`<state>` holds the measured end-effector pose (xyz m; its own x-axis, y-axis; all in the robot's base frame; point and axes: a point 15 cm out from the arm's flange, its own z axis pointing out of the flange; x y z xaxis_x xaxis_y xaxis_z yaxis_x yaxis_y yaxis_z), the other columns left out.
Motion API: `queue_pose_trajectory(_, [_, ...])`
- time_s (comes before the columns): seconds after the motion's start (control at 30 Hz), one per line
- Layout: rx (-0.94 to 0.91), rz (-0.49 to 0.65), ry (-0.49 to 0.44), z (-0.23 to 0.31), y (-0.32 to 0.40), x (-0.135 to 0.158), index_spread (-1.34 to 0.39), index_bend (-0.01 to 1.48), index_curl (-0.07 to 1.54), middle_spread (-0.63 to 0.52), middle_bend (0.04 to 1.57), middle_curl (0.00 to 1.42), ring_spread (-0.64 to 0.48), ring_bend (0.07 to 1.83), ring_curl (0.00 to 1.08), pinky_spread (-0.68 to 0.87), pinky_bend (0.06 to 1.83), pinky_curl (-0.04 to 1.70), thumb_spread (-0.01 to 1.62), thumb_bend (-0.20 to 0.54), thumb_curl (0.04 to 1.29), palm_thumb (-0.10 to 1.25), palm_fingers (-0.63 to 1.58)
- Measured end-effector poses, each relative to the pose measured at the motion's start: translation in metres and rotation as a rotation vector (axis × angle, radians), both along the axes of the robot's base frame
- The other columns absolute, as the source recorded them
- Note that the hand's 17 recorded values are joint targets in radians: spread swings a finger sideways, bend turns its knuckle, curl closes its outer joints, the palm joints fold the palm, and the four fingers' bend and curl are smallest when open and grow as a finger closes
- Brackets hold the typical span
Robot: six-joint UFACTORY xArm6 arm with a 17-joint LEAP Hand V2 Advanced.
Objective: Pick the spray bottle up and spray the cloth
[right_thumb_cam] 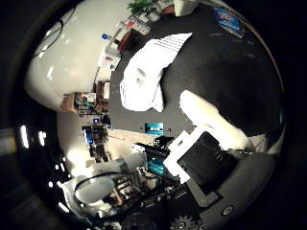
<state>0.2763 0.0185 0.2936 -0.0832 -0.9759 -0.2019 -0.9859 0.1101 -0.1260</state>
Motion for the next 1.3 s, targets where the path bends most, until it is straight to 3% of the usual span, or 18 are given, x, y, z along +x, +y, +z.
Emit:
queue_pose_trajectory(0.73, [-0.002, -0.013, -0.016, 0.010, -0.004, 0.003, -0.49, 0.19, 0.35, -0.06, 0.19, 0.27, 0.21, 0.27, 0.19, 0.61, 0.60, 0.11, 0.99, -0.029, 0.51, 0.76, 0.46])
queue_pose_trajectory(1.13, [-0.033, -0.104, -0.266, 0.108, -0.036, 0.045, -0.46, 0.17, 0.33, -0.04, 0.18, 0.28, 0.21, 0.32, 0.19, 0.60, 0.67, 0.11, 1.00, -0.028, 0.52, 0.70, 0.42])
queue_pose_trajectory(1.3, [-0.003, -0.136, -0.304, 0.123, -0.047, 0.050, -0.35, 0.16, 0.31, 0.05, 0.19, 0.28, 0.24, 0.34, 0.20, 0.59, 0.77, 0.13, 1.04, -0.033, 0.50, 0.60, 0.29])
